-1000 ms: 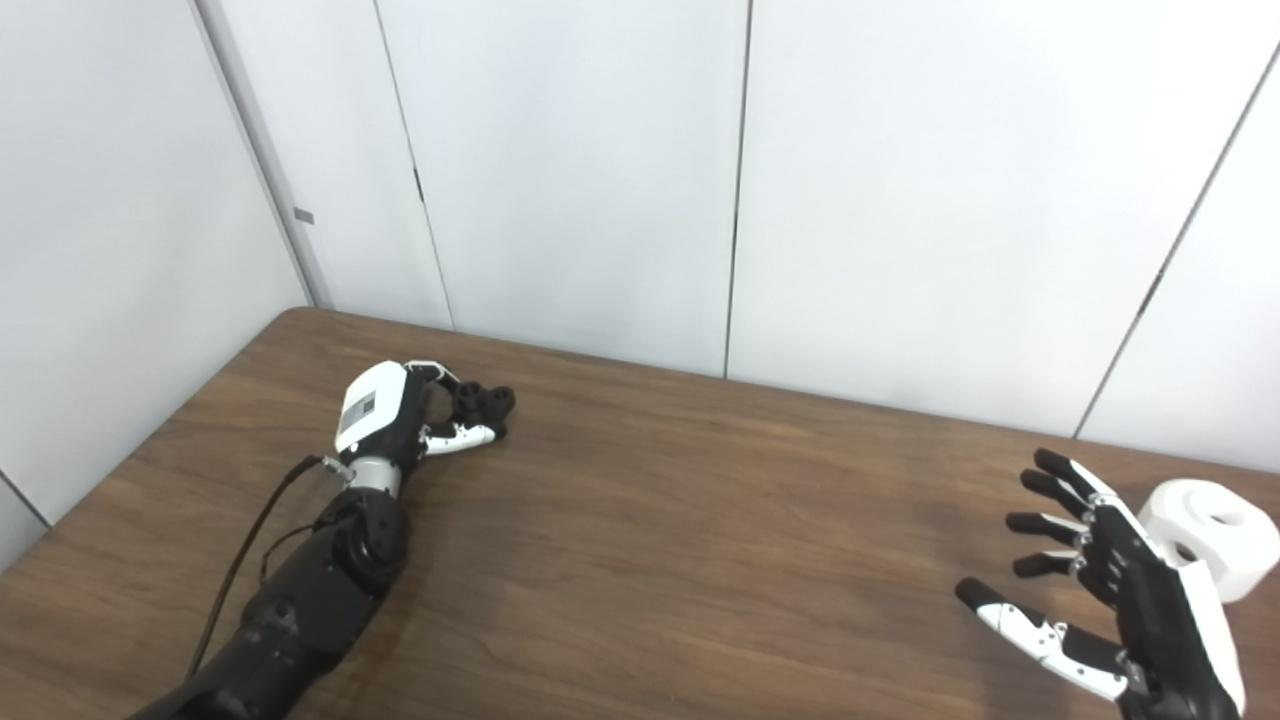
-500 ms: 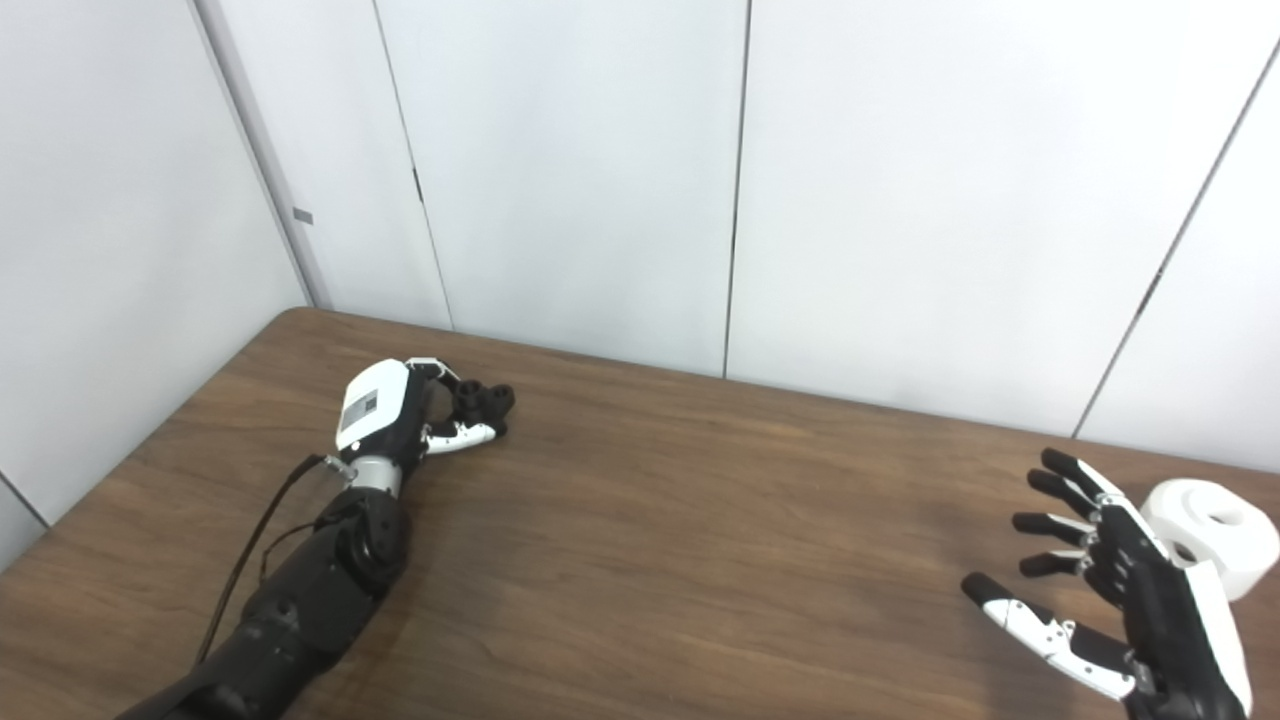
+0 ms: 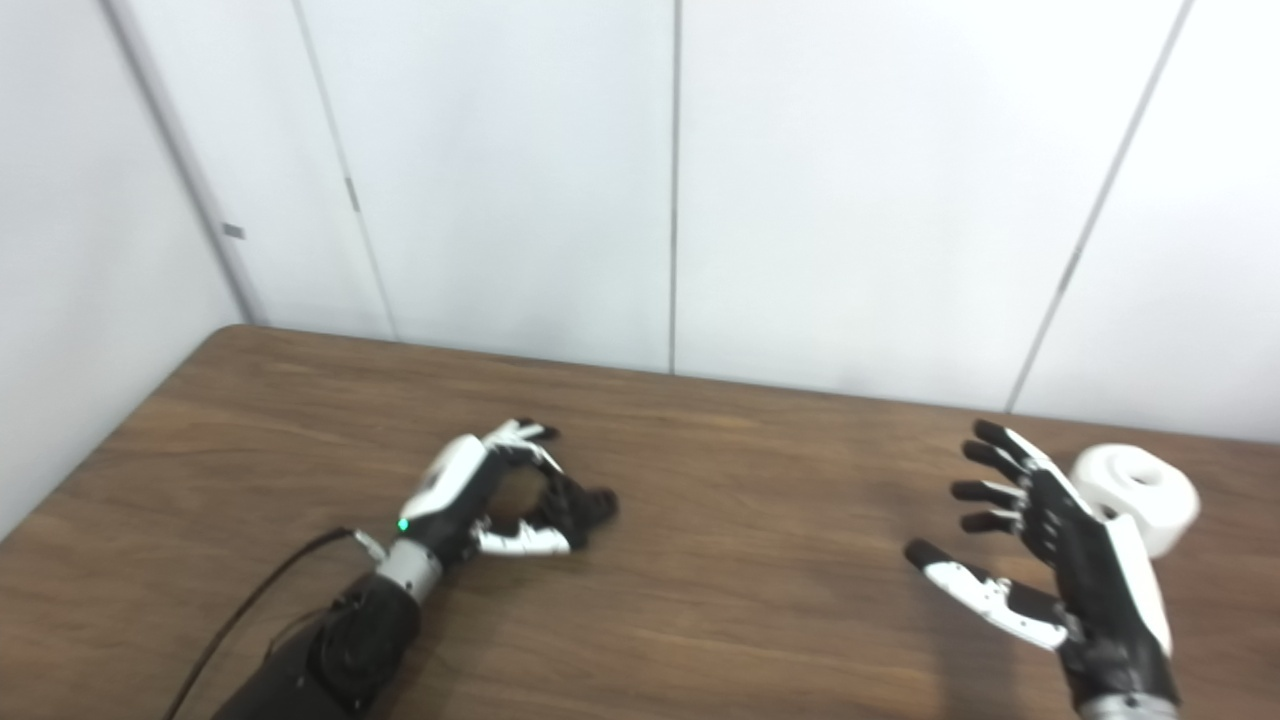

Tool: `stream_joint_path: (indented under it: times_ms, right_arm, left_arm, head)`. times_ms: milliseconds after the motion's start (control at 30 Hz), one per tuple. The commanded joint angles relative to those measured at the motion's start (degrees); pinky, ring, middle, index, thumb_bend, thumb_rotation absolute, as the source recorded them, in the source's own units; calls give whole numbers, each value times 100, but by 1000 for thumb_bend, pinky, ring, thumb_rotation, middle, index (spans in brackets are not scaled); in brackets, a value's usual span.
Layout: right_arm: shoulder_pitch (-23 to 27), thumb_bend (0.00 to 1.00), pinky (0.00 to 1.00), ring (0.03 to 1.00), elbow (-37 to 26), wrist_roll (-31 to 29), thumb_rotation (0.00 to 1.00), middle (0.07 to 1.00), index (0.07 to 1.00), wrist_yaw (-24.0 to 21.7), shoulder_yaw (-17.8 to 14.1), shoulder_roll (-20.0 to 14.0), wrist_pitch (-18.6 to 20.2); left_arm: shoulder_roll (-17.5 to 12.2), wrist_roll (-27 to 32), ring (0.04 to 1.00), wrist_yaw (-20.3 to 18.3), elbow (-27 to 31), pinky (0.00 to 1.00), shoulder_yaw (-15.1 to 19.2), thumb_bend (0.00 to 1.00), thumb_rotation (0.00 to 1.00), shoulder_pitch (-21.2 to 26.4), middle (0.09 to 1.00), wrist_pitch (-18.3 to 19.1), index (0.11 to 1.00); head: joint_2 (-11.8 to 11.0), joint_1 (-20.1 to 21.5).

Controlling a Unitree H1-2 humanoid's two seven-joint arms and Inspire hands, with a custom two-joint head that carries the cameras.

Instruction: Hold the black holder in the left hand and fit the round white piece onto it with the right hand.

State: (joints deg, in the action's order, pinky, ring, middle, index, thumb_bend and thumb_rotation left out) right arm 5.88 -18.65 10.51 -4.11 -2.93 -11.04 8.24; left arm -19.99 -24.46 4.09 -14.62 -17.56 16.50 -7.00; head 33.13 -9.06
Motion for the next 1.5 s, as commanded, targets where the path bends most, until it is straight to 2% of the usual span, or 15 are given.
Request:
stream_joint_path:
  times_ms: [0, 167, 300, 433, 567, 667, 867, 1100, 1167, 1300, 1467]
  right_arm:
    - [191, 504, 608, 707, -17, 86, 257, 817, 843, 128, -19, -58, -318]
    - [195, 528, 600, 699, 46, 147, 318, 810, 836, 159, -39, -84, -431]
    - [230, 540, 587, 696, 101, 134, 350, 811, 833, 165, -58, -91, -490]
    - [257, 543, 576, 697, 132, 61, 384, 817, 839, 147, -82, -115, -575]
    - [248, 567, 560, 707, 137, -90, 434, 825, 843, 120, -140, -135, -640]
    - [232, 582, 553, 710, 117, -87, 451, 827, 843, 126, -153, -157, -654]
    - [256, 571, 544, 706, 32, -89, 425, 824, 841, 131, -163, -189, -600]
    - [393, 606, 572, 712, -191, -88, 418, 816, 829, 114, -257, -283, -402]
    - [489, 633, 572, 714, -273, -7, 418, 819, 829, 83, -314, -417, -304]
    - [702, 691, 589, 716, -328, 262, 393, 820, 823, 87, -467, -767, -123]
    - [934, 716, 589, 724, -107, 600, 297, 839, 807, 213, -779, -1276, -145]
  left_arm:
    - [-21, -39, 991, -487, 244, 972, -200, 524, 60, -129, 900, 1, 481]
    - [63, -74, 986, -932, 484, 892, -500, 524, 58, -220, 896, -238, 481]
    - [134, -262, 984, -1107, 203, 896, -840, 524, 60, -213, 895, -610, 481]
    - [214, -724, 970, -1019, -128, 916, -1157, 524, 60, -193, 885, -826, 480]
    - [254, -1545, 963, -719, -466, 891, -1530, 524, 62, -122, 874, -852, 480]
    - [244, -1795, 959, -582, -620, 879, -1693, 524, 61, -66, 872, -805, 480]
    - [217, -1776, 962, -548, -651, 887, -1744, 524, 61, -65, 874, -779, 479]
    - [142, -2075, 939, -136, -757, 868, -1811, 524, 60, -85, 854, -924, 480]
    - [108, -2155, 937, -54, -802, 870, -1827, 524, 60, -87, 852, -944, 480]
    - [22, -2219, 939, -208, -697, 887, -1838, 525, 60, -108, 860, -781, 481]
    - [-52, -2191, 923, -7, -798, 853, -1797, 525, 58, -158, 849, -936, 481]
  head:
    - [18, 44]
    - [102, 309]
    - [125, 460]
    - [165, 601]
    - [198, 666]
    - [203, 670]
    - [251, 852]
    - [217, 1352]
    - [140, 1574]
    - [-48, 1995]
    - [-348, 2398]
